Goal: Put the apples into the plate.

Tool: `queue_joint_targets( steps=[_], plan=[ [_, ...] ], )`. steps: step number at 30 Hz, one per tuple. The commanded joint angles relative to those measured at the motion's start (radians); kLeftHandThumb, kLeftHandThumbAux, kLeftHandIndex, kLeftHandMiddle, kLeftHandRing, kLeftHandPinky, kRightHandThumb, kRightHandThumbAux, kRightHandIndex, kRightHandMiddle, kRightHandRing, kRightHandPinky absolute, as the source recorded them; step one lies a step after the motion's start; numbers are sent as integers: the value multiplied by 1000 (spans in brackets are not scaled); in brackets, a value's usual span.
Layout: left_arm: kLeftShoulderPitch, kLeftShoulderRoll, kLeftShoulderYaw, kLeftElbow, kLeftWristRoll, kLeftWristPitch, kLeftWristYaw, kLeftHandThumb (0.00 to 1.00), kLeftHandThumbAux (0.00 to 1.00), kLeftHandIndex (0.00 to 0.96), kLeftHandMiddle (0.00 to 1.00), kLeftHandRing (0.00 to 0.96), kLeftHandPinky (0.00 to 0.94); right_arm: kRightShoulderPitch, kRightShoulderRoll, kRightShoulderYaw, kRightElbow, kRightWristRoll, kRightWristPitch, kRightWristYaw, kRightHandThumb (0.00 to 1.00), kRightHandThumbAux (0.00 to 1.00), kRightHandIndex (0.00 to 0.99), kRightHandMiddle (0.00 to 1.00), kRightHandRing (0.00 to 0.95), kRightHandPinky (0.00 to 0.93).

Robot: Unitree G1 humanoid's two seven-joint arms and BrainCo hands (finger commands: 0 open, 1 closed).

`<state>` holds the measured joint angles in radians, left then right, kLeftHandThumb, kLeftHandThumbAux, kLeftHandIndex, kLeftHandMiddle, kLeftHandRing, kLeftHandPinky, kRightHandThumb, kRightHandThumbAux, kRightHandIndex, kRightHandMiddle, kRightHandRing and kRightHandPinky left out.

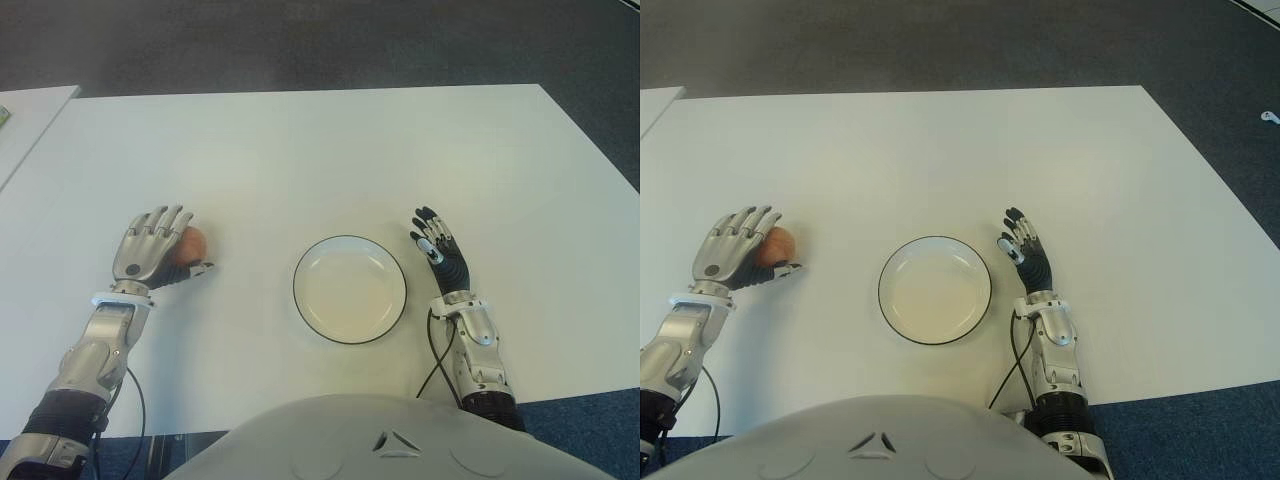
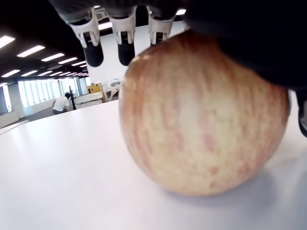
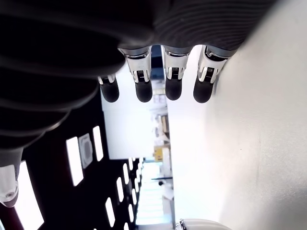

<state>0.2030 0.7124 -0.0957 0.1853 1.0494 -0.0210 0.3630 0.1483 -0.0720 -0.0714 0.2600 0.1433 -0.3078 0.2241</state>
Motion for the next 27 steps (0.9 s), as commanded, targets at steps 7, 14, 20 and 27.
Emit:
queue_joint_targets(
  steps=[7, 14, 20, 27],
  plan=[
    [-71, -33, -53, 157, -6, 14, 126, 574, 490, 349, 384, 351, 364, 25, -6, -19, 67, 21, 56, 13, 93, 512, 0, 0, 0, 11],
    [-115, -27, -104, 236, 12, 36, 199, 714, 679, 425, 623, 628, 615, 24, -7, -32, 58, 34, 76, 15, 105, 526, 6, 0, 0, 6],
    [-143, -12, -151, 287, 1, 18, 213, 826, 665, 423, 555, 671, 624, 15, -9, -47, 63, 50, 88, 19, 120, 521, 19, 0, 0, 9],
    [-154, 2, -176, 302, -22, 0, 213, 853, 663, 420, 512, 709, 650, 5, -15, -57, 67, 66, 97, 26, 126, 511, 29, 6, 0, 13]
  ],
)
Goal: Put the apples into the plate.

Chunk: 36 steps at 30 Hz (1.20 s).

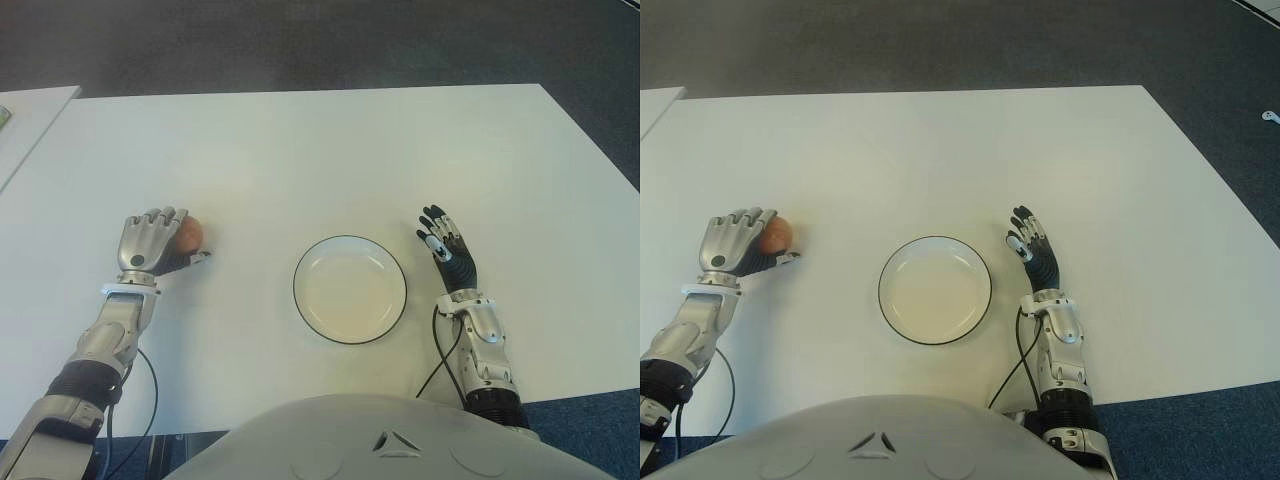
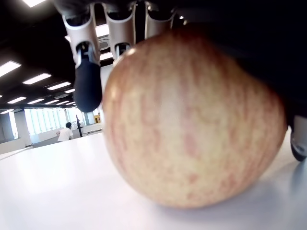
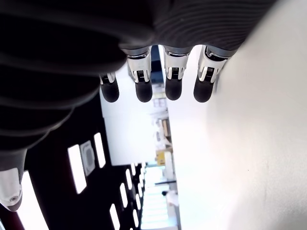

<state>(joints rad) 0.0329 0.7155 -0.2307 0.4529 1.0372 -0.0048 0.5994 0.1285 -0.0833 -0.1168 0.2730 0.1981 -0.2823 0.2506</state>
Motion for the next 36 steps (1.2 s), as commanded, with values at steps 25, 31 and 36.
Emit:
queue_joint_targets(
  steps=[25, 31, 36],
  plan=[
    [49, 12, -51, -111, -84, 31, -183, 857, 664, 406, 546, 852, 833, -22, -20, -45, 105, 34, 72, 23, 140, 482, 78, 72, 46, 46],
    [58, 26, -42, -182, -68, 36, -169, 858, 663, 407, 546, 857, 827, -26, -22, -53, 110, 41, 72, 33, 141, 479, 86, 81, 51, 48],
    [96, 52, 27, -413, -91, 42, -232, 858, 663, 407, 547, 856, 820, -27, -24, -59, 110, 43, 75, 38, 143, 479, 89, 84, 51, 46]
  ],
)
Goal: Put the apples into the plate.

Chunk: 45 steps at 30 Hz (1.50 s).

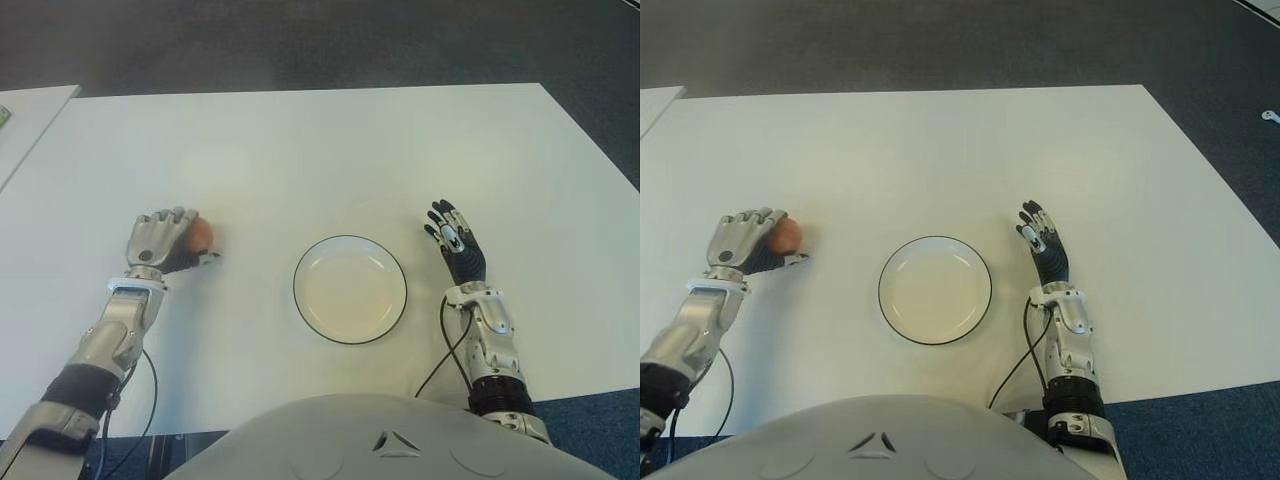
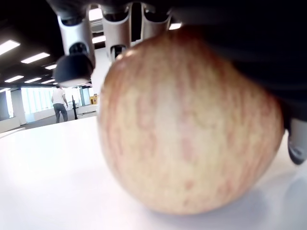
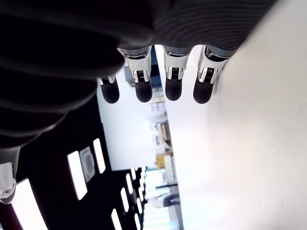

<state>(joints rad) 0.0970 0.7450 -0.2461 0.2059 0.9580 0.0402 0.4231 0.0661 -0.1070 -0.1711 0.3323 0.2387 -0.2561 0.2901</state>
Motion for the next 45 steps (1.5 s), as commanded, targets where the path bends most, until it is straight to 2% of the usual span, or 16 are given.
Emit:
queue_joint_targets(
  steps=[1, 4, 8, 17, 23, 34, 40, 45],
  plan=[
    [39, 23, 55, -202, -15, 0, -67, 858, 663, 406, 546, 856, 813, 36, 0, -5, 50, 2, 50, 0, 143, 478, 87, 82, 50, 46],
    [50, 15, 97, -328, -15, 18, -106, 857, 664, 405, 544, 853, 800, 37, -2, -5, 50, -3, 52, 1, 141, 476, 82, 77, 46, 47],
    [55, -7, 132, -429, -14, 31, -151, 855, 666, 402, 540, 845, 798, 36, -5, -3, 55, -10, 52, 1, 141, 480, 72, 68, 40, 44],
    [44, -61, 131, -585, 3, 19, -265, 855, 666, 400, 535, 835, 773, 43, -3, 2, 56, -14, 37, 7, 134, 489, 59, 58, 37, 50],
    [31, -97, 85, -672, 85, 6, -348, 855, 666, 400, 532, 825, 753, 47, -3, 7, 50, -25, 38, -3, 124, 488, 60, 57, 35, 43],
    [-2, -184, 12, -743, 230, -13, -440, 856, 665, 401, 536, 827, 800, 45, -1, 6, 64, -21, 28, 1, 120, 494, 58, 50, 28, 36],
    [-39, -296, -113, -763, 361, -35, -440, 857, 663, 406, 538, 836, 822, 59, -2, 23, 39, -37, 35, -6, 110, 496, 52, 44, 20, 25],
    [-34, -380, -179, -779, 396, -36, -461, 857, 662, 408, 538, 842, 832, 77, 1, 40, 1, -50, 46, -24, 101, 500, 43, 38, 14, 21]
  ],
)
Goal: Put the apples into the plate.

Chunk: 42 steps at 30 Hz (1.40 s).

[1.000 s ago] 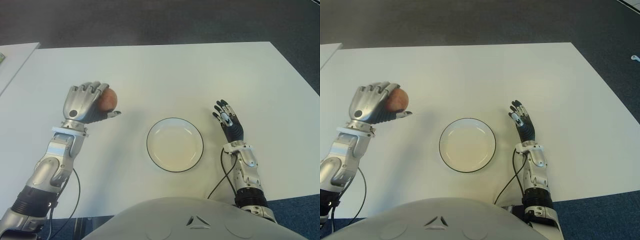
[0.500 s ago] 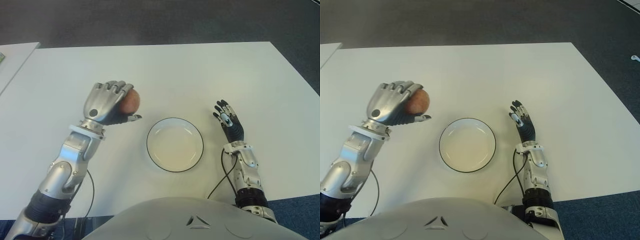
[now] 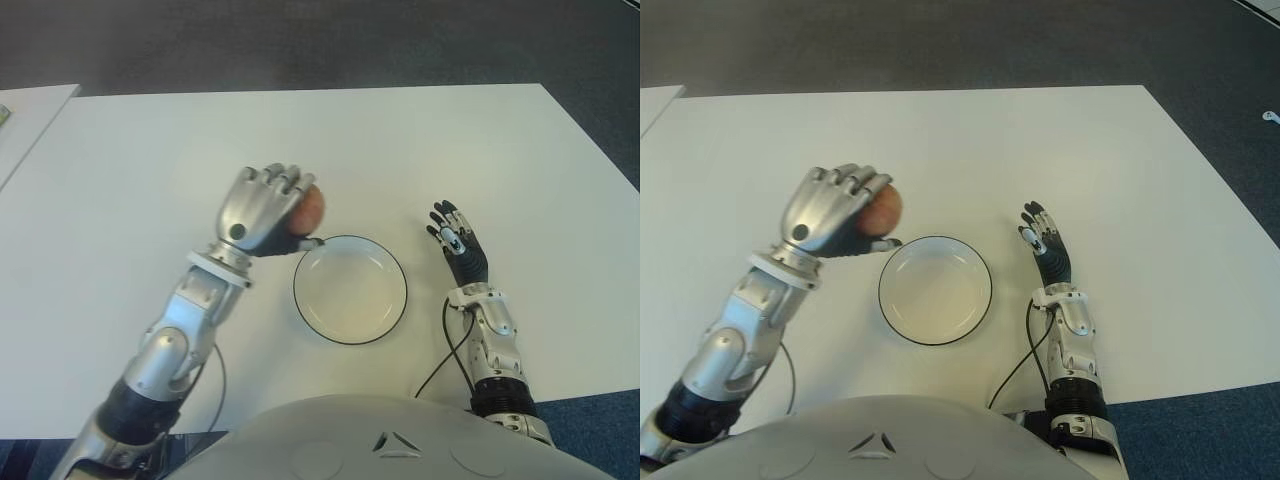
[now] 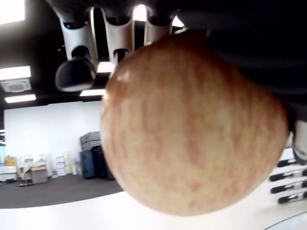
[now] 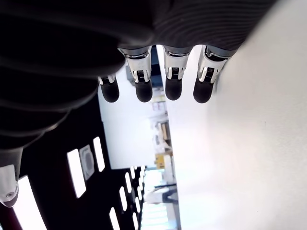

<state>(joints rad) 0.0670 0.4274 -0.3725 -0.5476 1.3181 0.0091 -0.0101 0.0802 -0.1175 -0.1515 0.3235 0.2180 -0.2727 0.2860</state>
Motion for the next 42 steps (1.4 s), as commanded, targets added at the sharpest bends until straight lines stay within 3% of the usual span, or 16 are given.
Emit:
queue_joint_targets(
  steps=[1, 7, 16, 20, 30, 42],
  plan=[
    [1, -75, -62, -30, 38, -6, -36, 857, 662, 409, 538, 842, 832, 66, 13, 24, 0, -31, 67, -25, 100, 501, 42, 36, 12, 20],
    [29, -145, -106, -22, -8, -2, -117, 857, 662, 410, 542, 837, 841, 82, 19, 39, -43, -29, 103, -48, 113, 507, 42, 33, 10, 25],
    [9, -108, -101, 122, -83, -87, -48, 858, 662, 410, 545, 840, 841, 100, 34, 46, -89, -23, 144, -76, 142, 503, 50, 31, 7, 20],
    [10, -109, -104, 158, -86, -97, -10, 857, 662, 410, 543, 845, 837, 98, 35, 46, -79, -18, 134, -72, 150, 504, 54, 32, 7, 21],
    [-27, -81, -108, 195, -97, -125, -37, 857, 661, 412, 536, 847, 828, 95, 36, 55, -59, -23, 108, -57, 145, 514, 36, 21, 0, 17],
    [-36, -94, -130, 301, -100, -140, 28, 855, 662, 409, 530, 845, 828, 102, 43, 58, -71, -19, 98, -59, 155, 504, 51, 44, 26, 44]
  ],
)
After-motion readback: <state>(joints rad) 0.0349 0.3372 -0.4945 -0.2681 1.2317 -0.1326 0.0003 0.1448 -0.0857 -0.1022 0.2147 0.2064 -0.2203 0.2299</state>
